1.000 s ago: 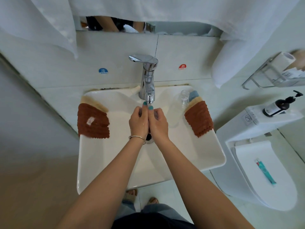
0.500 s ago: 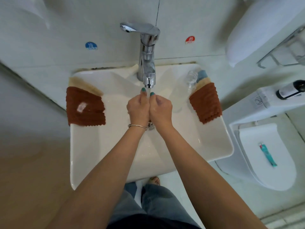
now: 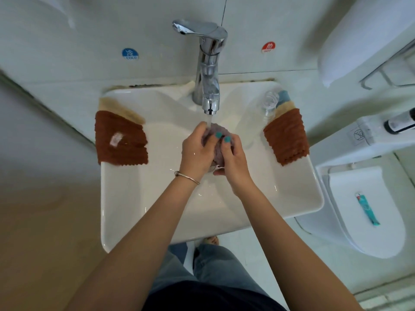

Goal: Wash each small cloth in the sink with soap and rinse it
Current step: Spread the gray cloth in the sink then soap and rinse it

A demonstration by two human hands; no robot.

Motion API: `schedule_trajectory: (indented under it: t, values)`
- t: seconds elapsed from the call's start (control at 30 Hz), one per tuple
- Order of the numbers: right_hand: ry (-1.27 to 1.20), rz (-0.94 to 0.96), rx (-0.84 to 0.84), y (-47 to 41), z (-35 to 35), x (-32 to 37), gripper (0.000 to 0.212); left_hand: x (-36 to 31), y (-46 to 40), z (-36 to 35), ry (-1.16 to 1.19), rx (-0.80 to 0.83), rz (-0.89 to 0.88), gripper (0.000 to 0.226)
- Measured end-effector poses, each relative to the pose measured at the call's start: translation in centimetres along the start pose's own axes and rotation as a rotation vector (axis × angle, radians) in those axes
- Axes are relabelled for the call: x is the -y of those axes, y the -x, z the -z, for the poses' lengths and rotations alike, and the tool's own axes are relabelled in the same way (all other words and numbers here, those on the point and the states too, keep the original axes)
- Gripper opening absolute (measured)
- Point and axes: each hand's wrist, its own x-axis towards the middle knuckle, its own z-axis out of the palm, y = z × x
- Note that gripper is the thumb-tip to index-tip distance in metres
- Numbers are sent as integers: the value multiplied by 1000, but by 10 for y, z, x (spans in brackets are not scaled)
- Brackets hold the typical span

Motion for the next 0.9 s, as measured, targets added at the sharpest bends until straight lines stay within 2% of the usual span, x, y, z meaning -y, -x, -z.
schedule_trajectory:
  t: [0.07, 0.2, 0.3, 0.37, 0.43, 0.47, 0.53, 0.63, 0.77, 0.83, 0.9]
  values:
    - [26, 49, -47, -3, -7, 5, 14, 6, 2, 6, -49, -43, 51, 8]
    - [93, 87, -6, -5, -34, 12, 9, 24, -1, 25, -206, -207, 154, 30]
    - [19, 137, -110, -2, -23, 6, 11, 14, -7, 15, -267, -128, 102, 34]
    - [0, 192, -163, -2, -6, 1, 22, 2, -7, 1, -190, -65, 49, 36]
    - [-6, 187, -135, 0, 1, 0, 26, -4, -6, -4, -82, -89, 11, 38]
    - [-5, 162, -103, 1, -3, 2, 25, -3, -6, -1, -48, -123, 8, 31]
    - [14, 119, -55, 0, -19, 9, 21, 3, -4, 13, 44, -212, 42, 14]
    - [9, 123, -32, -2, -36, 19, 16, 21, 3, 26, 179, -223, 164, 16]
    - [-16, 170, -143, -2, -14, 15, 12, 18, 12, 3, 132, -66, 180, 29]
    - [-48, 169, -180, -3, -3, 12, 13, 9, 10, -6, 126, -116, 134, 24]
    - [-78, 135, -161, -3, -8, 13, 11, 3, 7, -2, 91, -236, 111, 27]
